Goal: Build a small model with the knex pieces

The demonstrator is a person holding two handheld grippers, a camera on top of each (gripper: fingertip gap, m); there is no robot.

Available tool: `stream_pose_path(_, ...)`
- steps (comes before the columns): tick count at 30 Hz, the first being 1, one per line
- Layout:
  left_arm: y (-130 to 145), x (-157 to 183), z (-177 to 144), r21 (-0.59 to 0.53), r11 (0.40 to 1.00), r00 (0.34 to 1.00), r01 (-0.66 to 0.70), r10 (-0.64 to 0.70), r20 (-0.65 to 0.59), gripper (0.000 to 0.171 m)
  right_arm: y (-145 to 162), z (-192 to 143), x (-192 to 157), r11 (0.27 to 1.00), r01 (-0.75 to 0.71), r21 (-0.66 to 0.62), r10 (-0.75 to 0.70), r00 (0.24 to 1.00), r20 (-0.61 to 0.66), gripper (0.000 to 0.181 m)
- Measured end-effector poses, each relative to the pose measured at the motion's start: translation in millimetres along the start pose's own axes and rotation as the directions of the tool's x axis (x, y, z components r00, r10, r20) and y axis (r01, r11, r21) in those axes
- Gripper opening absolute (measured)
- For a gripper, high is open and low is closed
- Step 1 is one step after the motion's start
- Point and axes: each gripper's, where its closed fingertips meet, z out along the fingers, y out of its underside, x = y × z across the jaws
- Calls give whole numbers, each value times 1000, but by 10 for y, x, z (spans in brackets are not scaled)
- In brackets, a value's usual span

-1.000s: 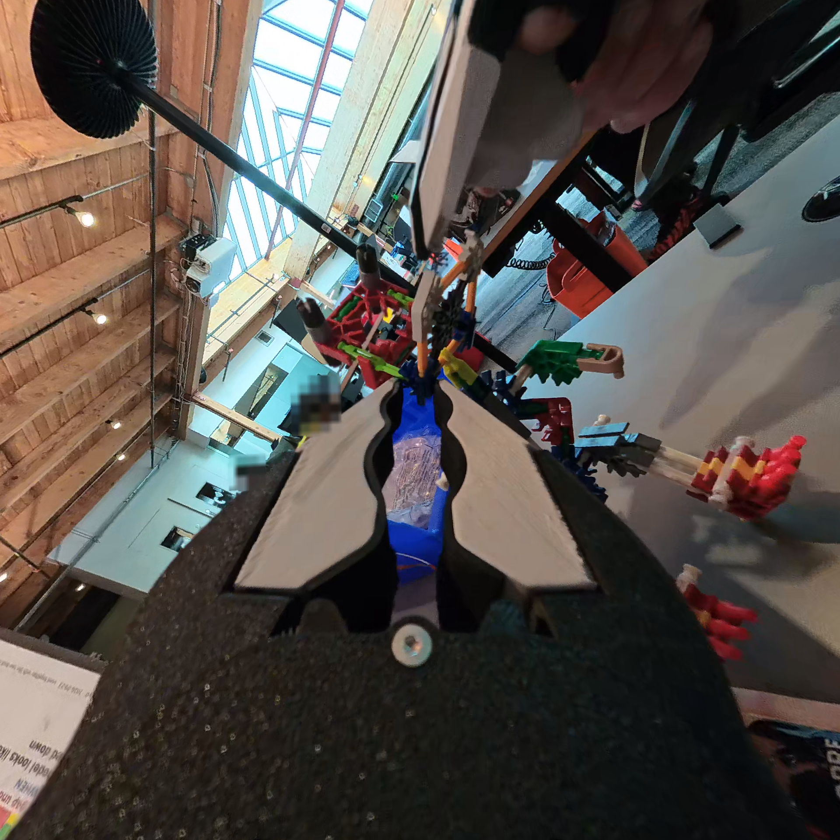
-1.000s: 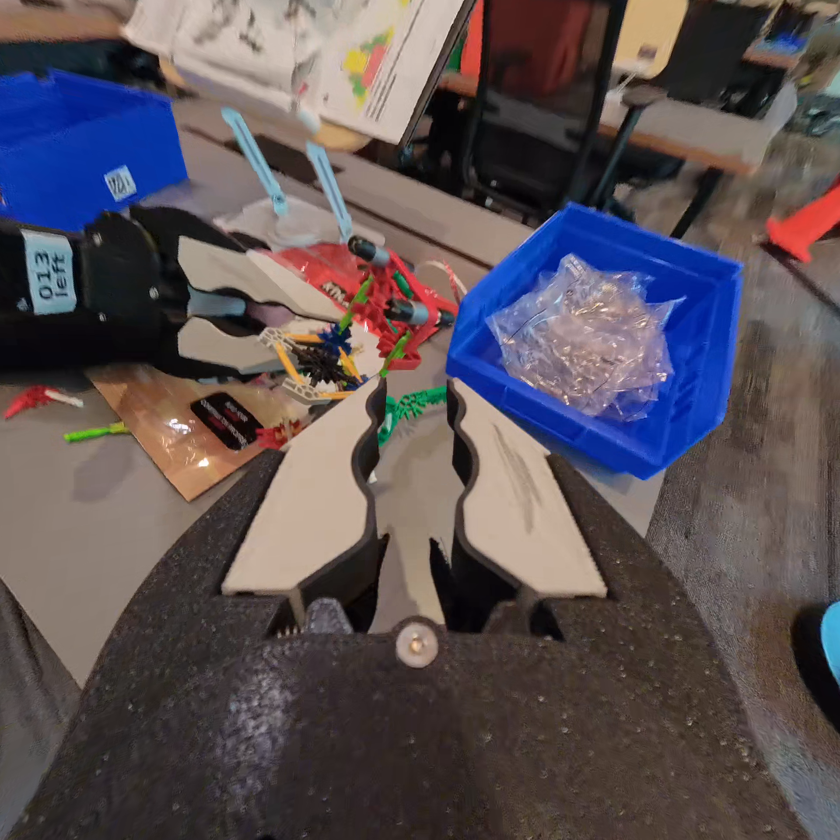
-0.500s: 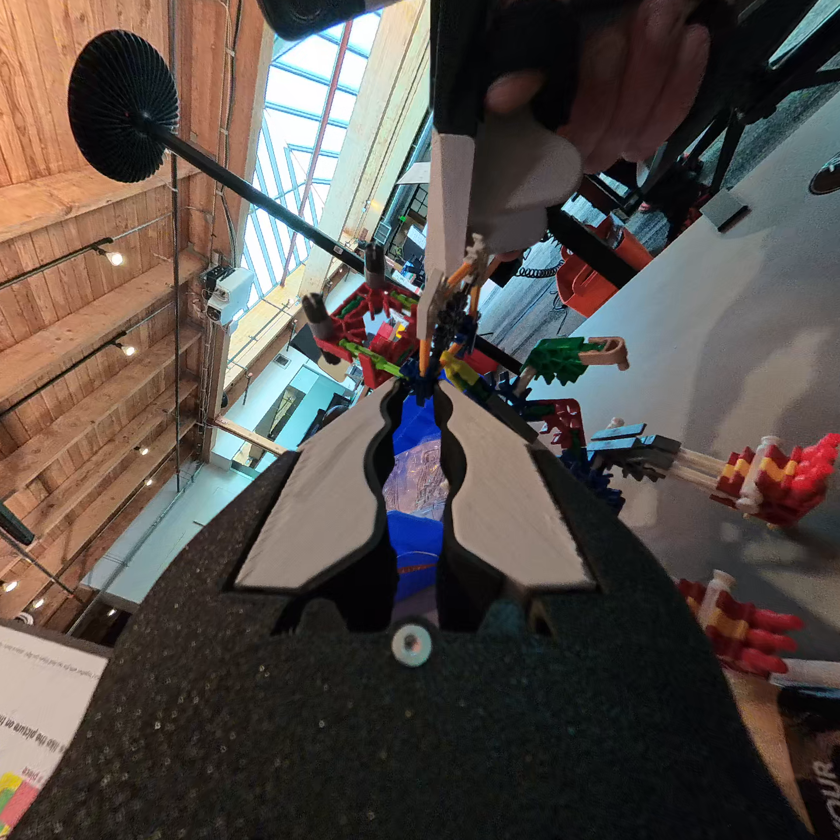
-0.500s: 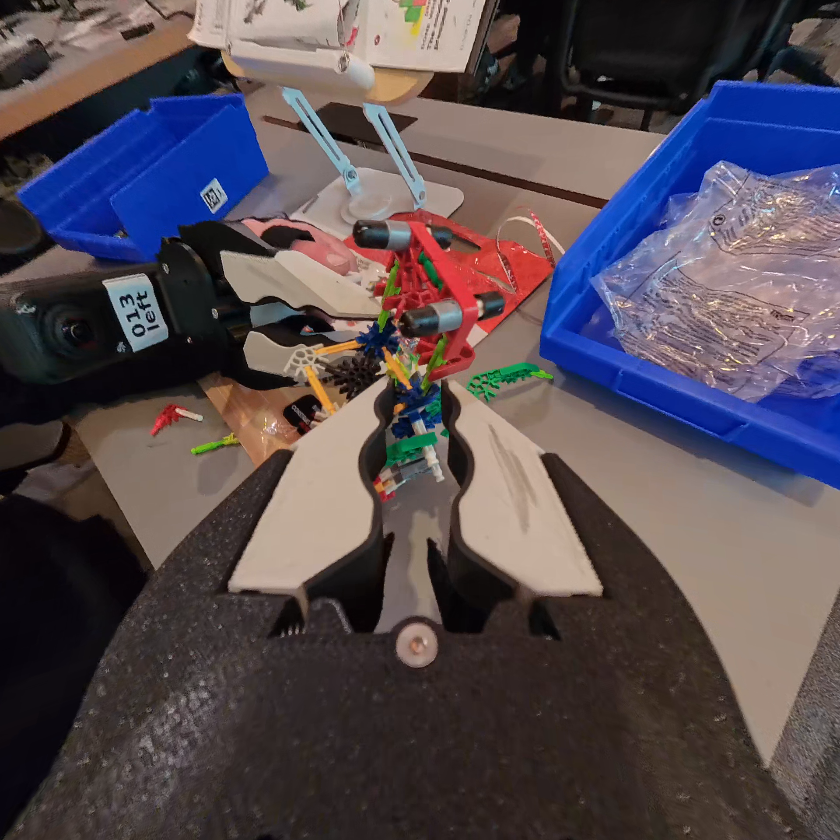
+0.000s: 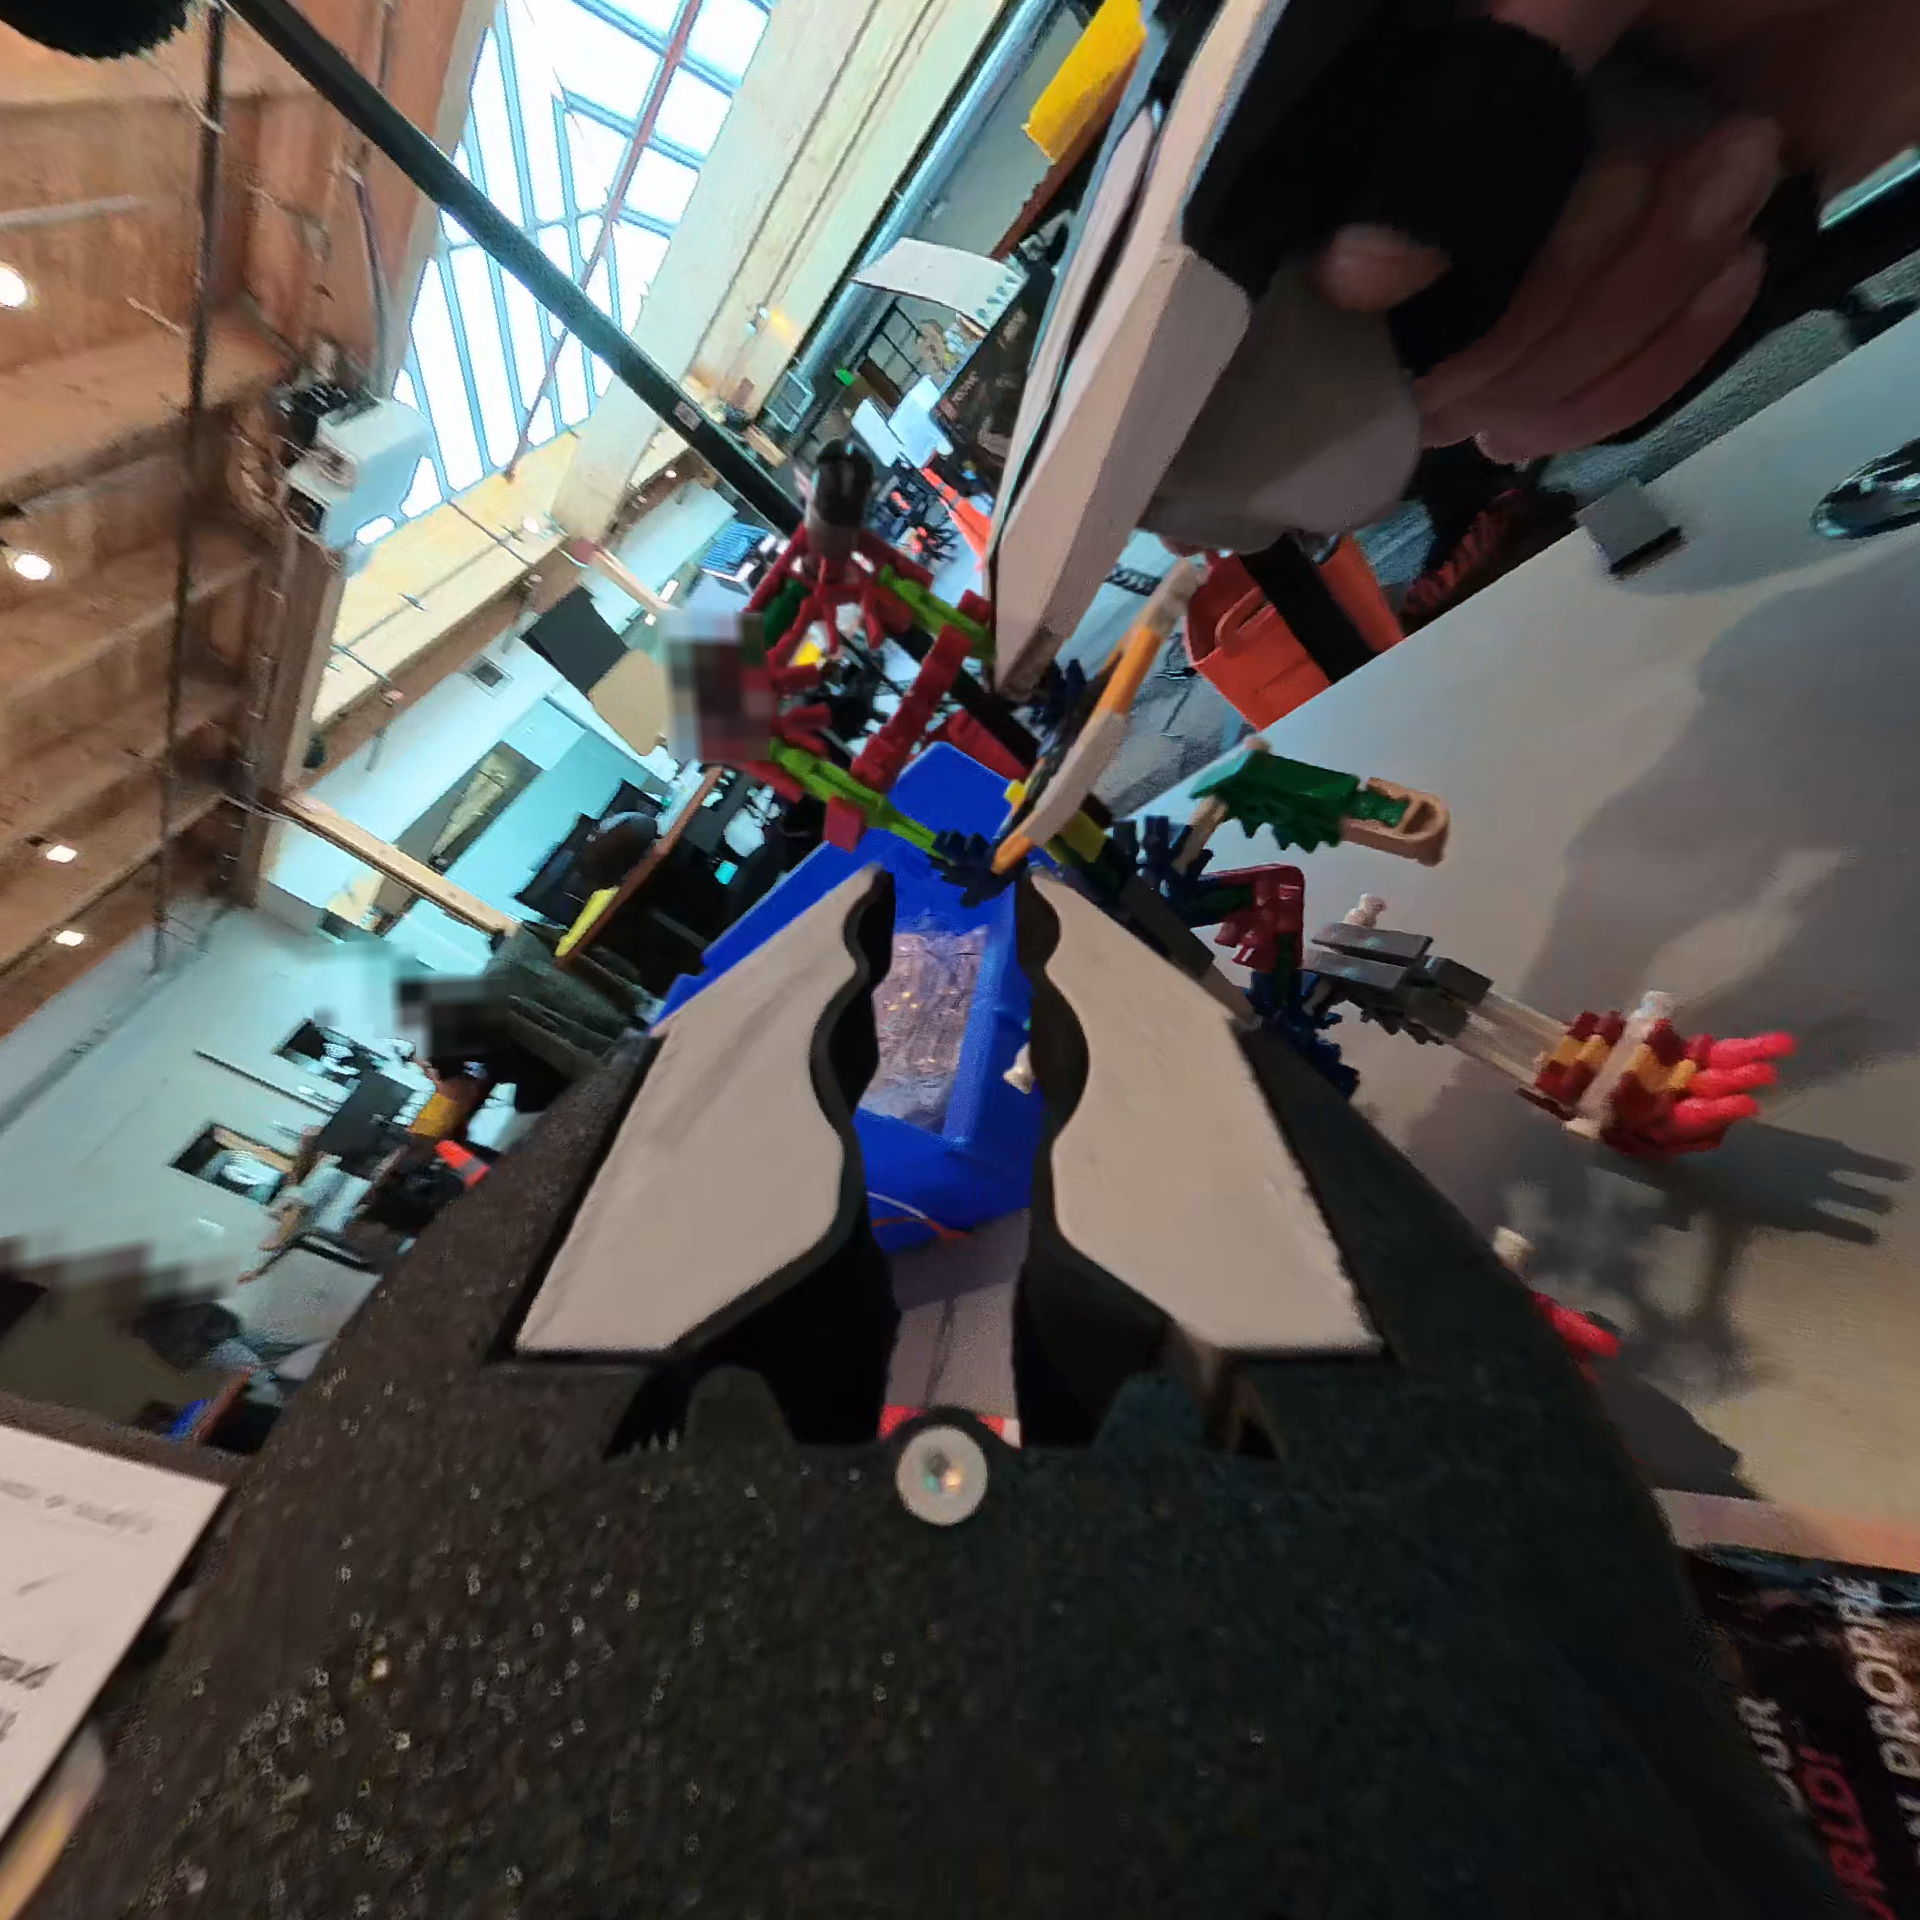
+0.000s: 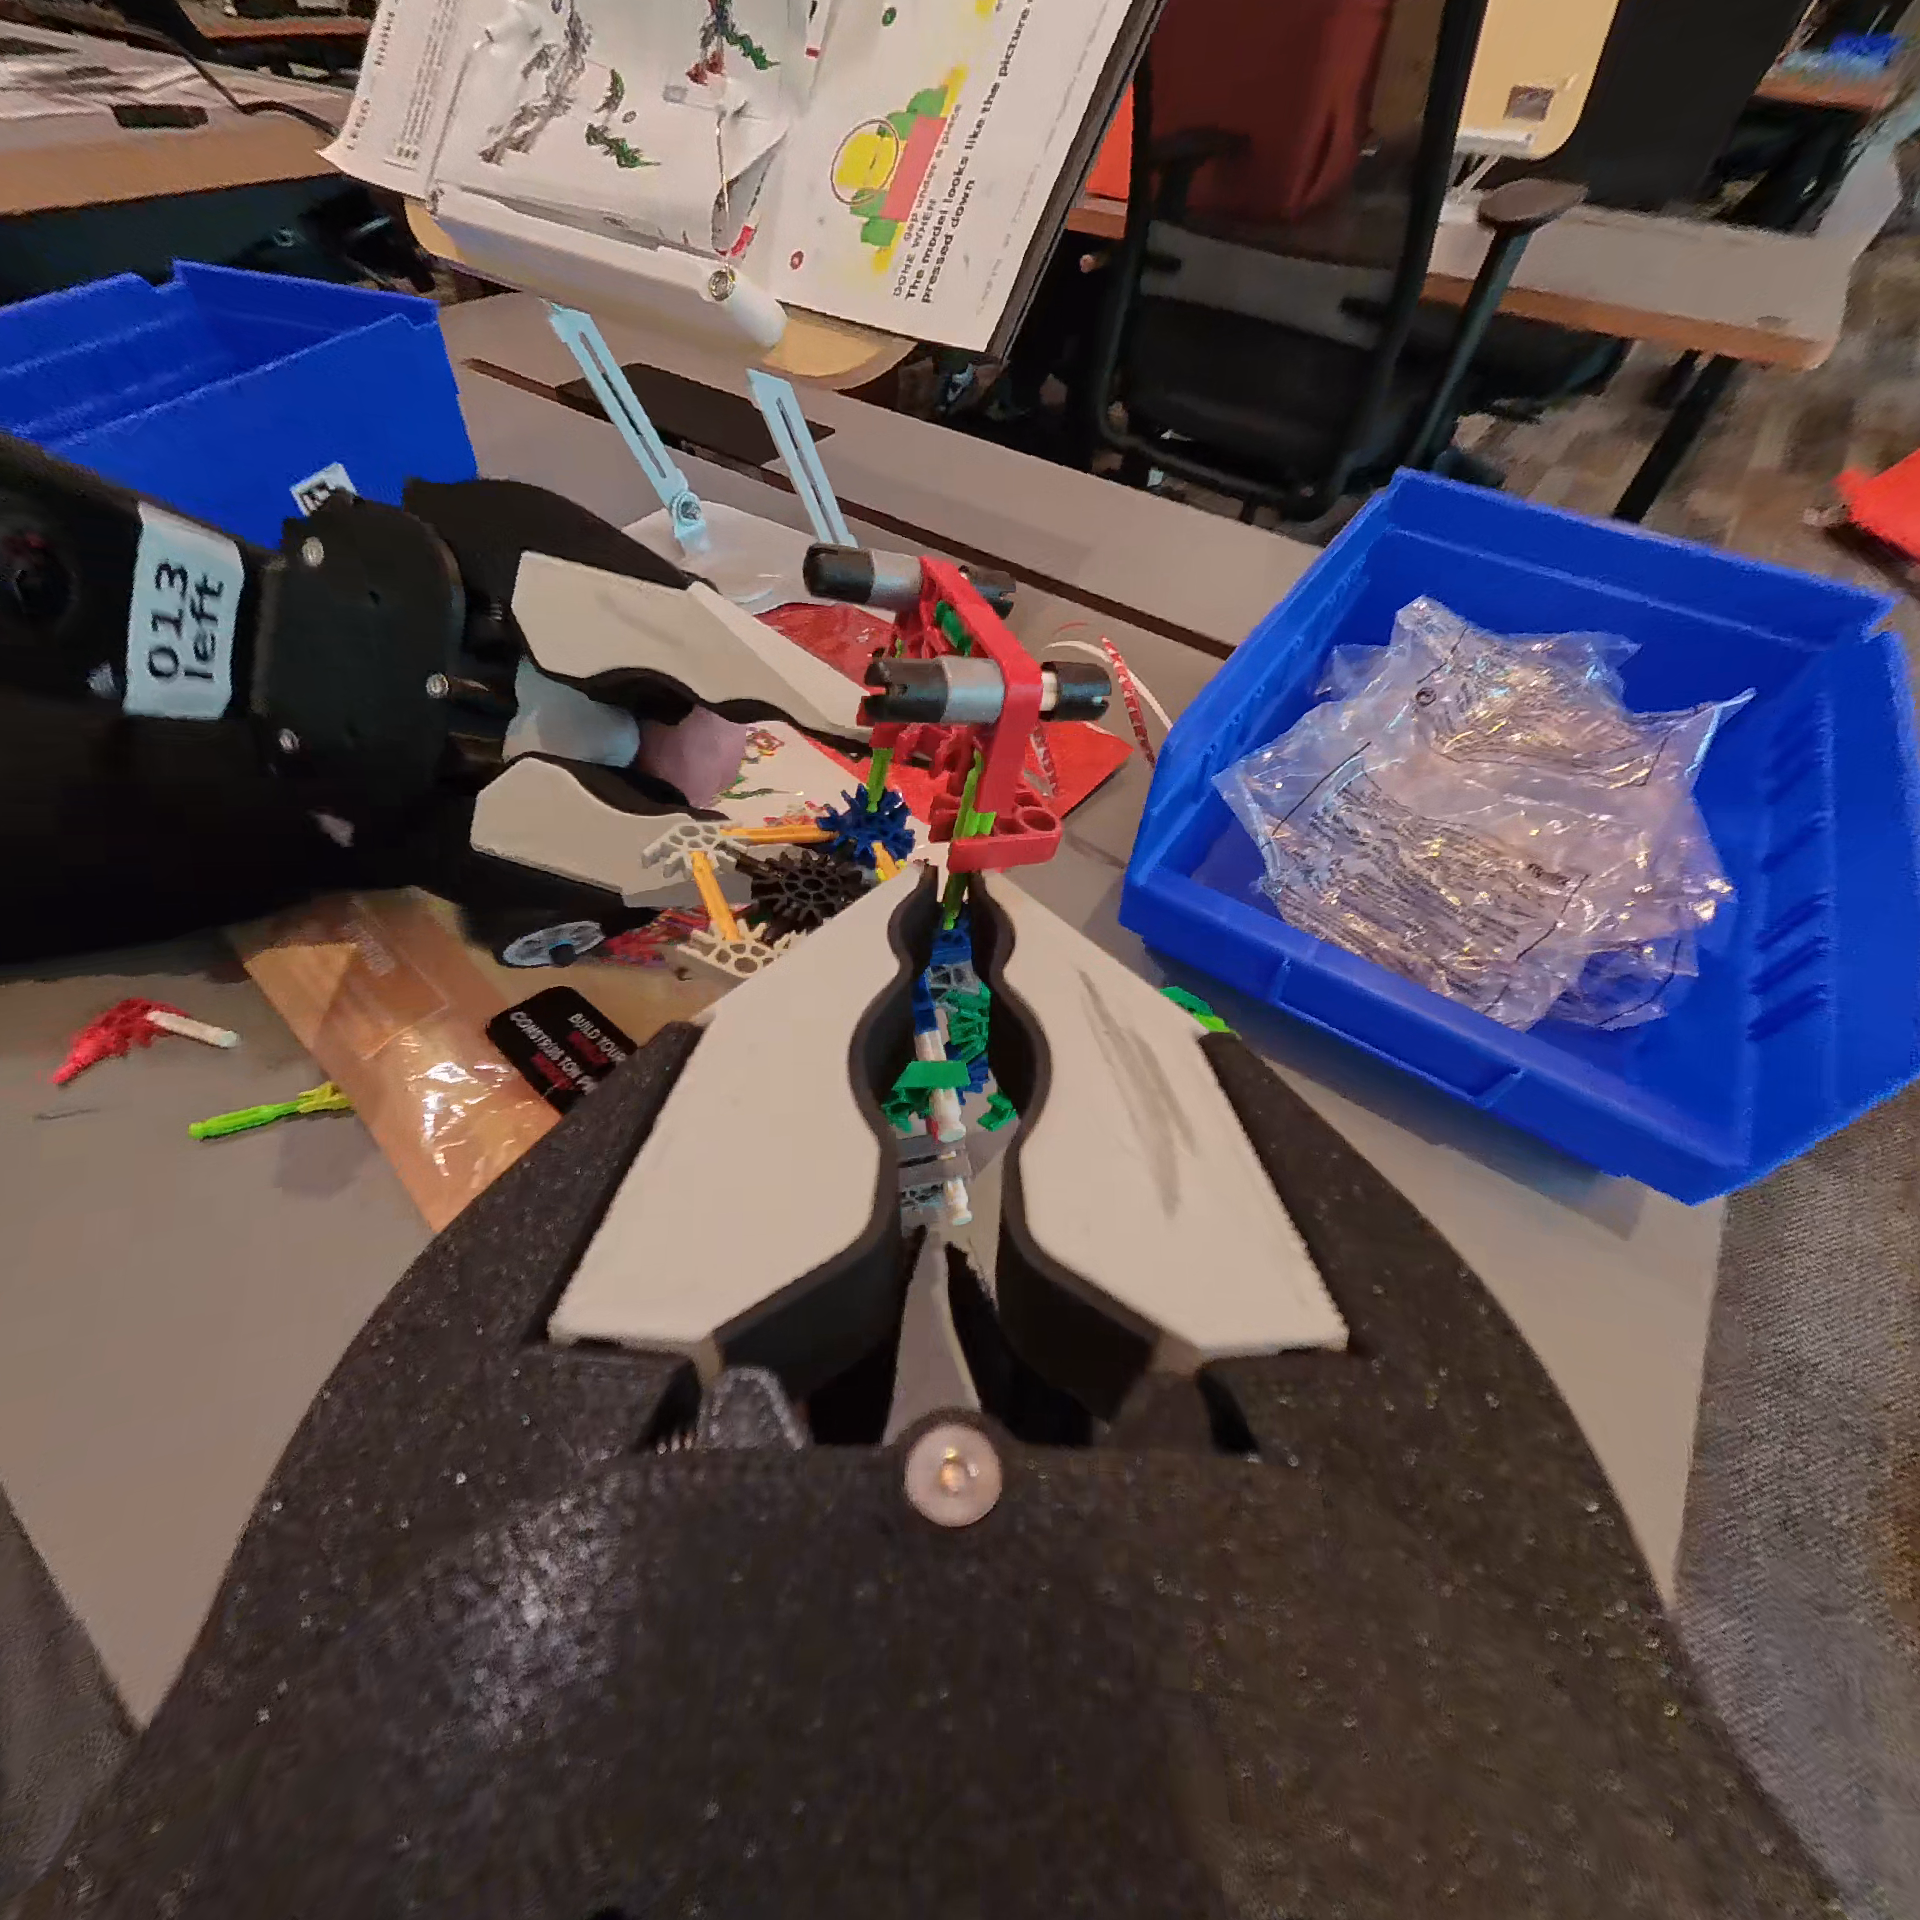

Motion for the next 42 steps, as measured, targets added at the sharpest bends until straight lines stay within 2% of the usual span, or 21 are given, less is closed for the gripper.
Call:
stream_pose_path(3,70,51,36,-42,991,987,126,-130,-94,29,18,22,-9,999,40,3,-40,999,-36,3)
stream_pose_path(6,130,120,76,-96,957,935,275,-290,-203,27,33,33,7,999,27,20,-26,999,-46,2)
stream_pose_path(9,132,133,65,-105,931,892,350,-366,-266,28,30,28,-1,999,23,36,-22,999,-44,2)
stream_pose_path(12,161,107,16,-118,912,863,393,-410,-296,36,20,17,30,999,16,48,-13,998,-63,0)
stream_pose_path(15,167,-34,-59,-90,951,927,294,-307,-213,42,27,11,65,999,-18,49,22,997,-77,1)
stream_pose_path(17,101,-68,-144,-61,995,989,79,-86,-123,43,25,17,71,998,-43,52,47,996,-78,1)
stream_pose_path(19,-54,-45,-258,1,999,998,-42,42,-55,39,21,26,78,998,-50,50,54,995,-84,0)
stream_pose_path(22,-200,104,-315,14,970,970,-243,243,-2,35,20,43,71,997,-58,44,62,994,-92,1)
stream_pose_path(24,-266,232,-257,-10,964,964,-266,266,-29,35,16,54,60,998,-59,39,62,993,-100,0)
stream_pose_path(26,-323,187,-165,-53,954,954,-295,297,30,28,2,59,50,997,-59,40,64,992,-113,1)
stream_pose_path(29,-194,159,-2,-179,942,956,-284,292,20,23,-14,79,2,997,-66,36,70,991,-113,1)
stream_pose_path(31,-136,158,40,-201,943,962,-266,274,13,16,-21,89,-32,998,-62,32,66,991,-113,1)
stream_pose_path(34,-140,168,41,-188,945,961,-268,276,15,4,-25,104,-69,997,-69,34,73,992,-107,1)
stream_pose_path(42,-158,195,28,-144,963,973,-229,230,-9,1,-22,121,-89,997,-62,44,66,992,-103,1)
